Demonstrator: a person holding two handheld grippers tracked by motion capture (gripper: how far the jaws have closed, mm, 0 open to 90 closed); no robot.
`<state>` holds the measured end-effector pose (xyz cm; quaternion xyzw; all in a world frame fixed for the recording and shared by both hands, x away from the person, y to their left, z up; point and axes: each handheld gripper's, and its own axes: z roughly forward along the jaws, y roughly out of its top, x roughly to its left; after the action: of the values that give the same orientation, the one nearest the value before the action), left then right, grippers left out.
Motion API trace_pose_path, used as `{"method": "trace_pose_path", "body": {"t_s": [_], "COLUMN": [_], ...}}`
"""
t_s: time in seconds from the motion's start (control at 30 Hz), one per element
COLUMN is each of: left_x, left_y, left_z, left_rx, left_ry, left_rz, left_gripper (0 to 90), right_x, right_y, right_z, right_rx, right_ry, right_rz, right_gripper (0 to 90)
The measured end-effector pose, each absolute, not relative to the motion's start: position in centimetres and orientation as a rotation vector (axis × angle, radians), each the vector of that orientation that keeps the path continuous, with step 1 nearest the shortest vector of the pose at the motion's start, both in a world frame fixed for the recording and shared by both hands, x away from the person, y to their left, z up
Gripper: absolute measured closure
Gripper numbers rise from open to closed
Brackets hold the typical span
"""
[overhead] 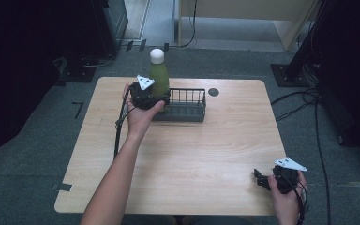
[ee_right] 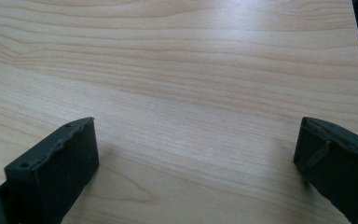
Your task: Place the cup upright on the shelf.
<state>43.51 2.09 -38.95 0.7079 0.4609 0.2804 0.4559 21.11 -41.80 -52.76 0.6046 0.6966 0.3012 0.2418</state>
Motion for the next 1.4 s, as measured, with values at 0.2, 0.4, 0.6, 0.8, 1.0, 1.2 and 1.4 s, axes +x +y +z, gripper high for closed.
{"method": "trace_pose_path", "body": {"t_s": [0.2,0.4,0.6,0.8,1.0,1.2,1.4], "left_x": [42.7,41.5,40.4,39.3,38.0,36.7,35.3], "left_y": [2.4,3.3,4.1,4.9,5.8,6.9,8.2], "left_z": [-38.8,-39.1,-39.5,-39.9,-40.4,-41.3,-42.4], "left_rx": [1.752,1.754,1.759,1.766,1.763,1.766,1.766], "left_ry": [1.121,1.121,1.126,1.128,1.139,1.155,1.181], "left_rz": [0.686,0.672,0.668,0.669,0.668,0.662,0.662], "left_gripper": [3.2,2.6,2.6,2.6,2.6,2.6,2.6], "right_x": [21.1,21.1,21.1,21.1,21.1,21.1,21.1], "right_y": [-41.8,-41.8,-41.8,-41.8,-41.8,-41.8,-41.8], "right_z": [-52.8,-52.8,-52.8,-52.8,-52.8,-52.8,-52.8], "right_rx": [1.653,1.653,1.653,1.653,1.652,1.653,1.653], "right_ry": [1.905,1.905,1.905,1.905,1.905,1.905,1.905], "right_rz": [0.823,0.824,0.824,0.824,0.824,0.823,0.824], "right_gripper": [0.0,0.0,0.0,0.0,0.0,0.0,0.0]}}
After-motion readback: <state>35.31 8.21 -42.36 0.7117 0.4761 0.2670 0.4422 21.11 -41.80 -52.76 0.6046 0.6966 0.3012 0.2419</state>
